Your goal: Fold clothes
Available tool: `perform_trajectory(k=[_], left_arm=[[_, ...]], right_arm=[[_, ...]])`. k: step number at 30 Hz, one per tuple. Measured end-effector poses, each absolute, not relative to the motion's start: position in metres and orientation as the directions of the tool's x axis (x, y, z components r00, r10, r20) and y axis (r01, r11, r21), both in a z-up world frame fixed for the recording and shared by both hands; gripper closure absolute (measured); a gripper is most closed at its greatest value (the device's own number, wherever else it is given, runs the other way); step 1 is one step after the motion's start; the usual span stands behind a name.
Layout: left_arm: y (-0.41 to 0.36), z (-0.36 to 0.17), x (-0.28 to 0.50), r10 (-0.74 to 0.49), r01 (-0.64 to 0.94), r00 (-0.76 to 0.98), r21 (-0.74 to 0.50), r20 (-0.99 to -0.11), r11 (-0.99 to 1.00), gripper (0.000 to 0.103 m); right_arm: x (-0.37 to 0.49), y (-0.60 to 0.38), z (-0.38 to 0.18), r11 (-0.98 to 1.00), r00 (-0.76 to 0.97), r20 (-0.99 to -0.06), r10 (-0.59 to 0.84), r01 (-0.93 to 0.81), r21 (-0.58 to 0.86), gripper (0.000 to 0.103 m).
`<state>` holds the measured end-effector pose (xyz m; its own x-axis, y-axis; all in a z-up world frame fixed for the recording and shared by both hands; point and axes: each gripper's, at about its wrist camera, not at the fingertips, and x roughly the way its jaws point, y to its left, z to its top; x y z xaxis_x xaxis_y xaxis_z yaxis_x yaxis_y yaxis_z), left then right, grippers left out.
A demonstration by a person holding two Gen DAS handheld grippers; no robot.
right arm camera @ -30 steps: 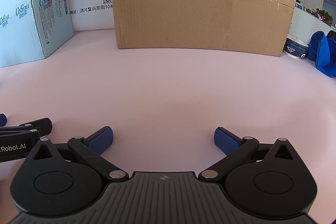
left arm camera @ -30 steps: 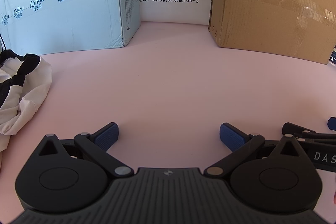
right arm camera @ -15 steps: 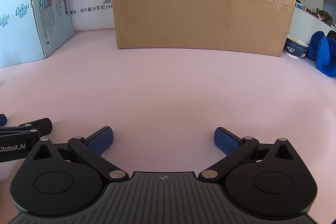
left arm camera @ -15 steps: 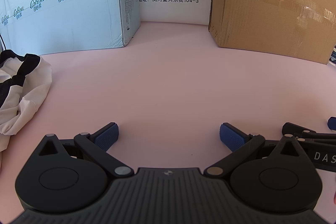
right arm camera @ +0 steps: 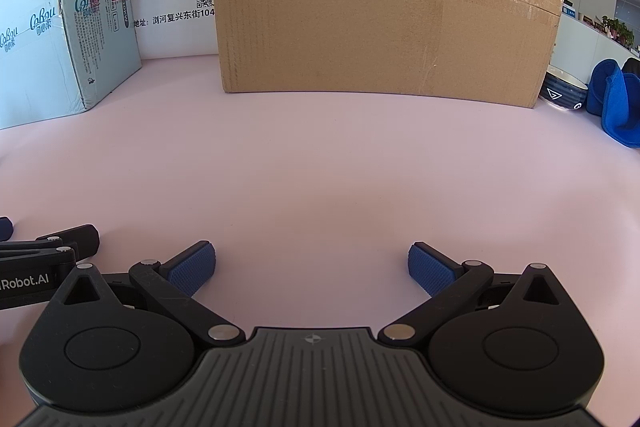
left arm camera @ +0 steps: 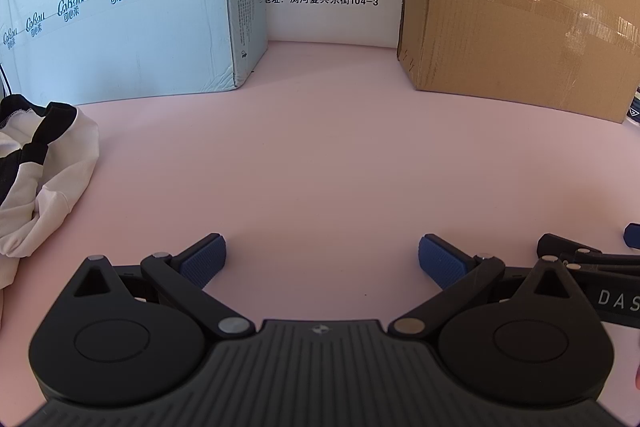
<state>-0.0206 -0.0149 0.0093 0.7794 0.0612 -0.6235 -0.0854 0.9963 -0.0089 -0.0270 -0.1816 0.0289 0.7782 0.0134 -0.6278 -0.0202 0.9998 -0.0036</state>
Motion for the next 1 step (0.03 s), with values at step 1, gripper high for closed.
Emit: perform_trajectory(k=[1], left_arm=[[-0.0147, 0.0092, -0.0205, 0.061, -0.085, 0.779, -0.009, -0.624, 0.996, 0.000]], right_arm=[[-0.0271, -0.1816, 0.0289, 1.000, 0.778, -0.628, 0.013, -0.020, -0.004, 0.000]])
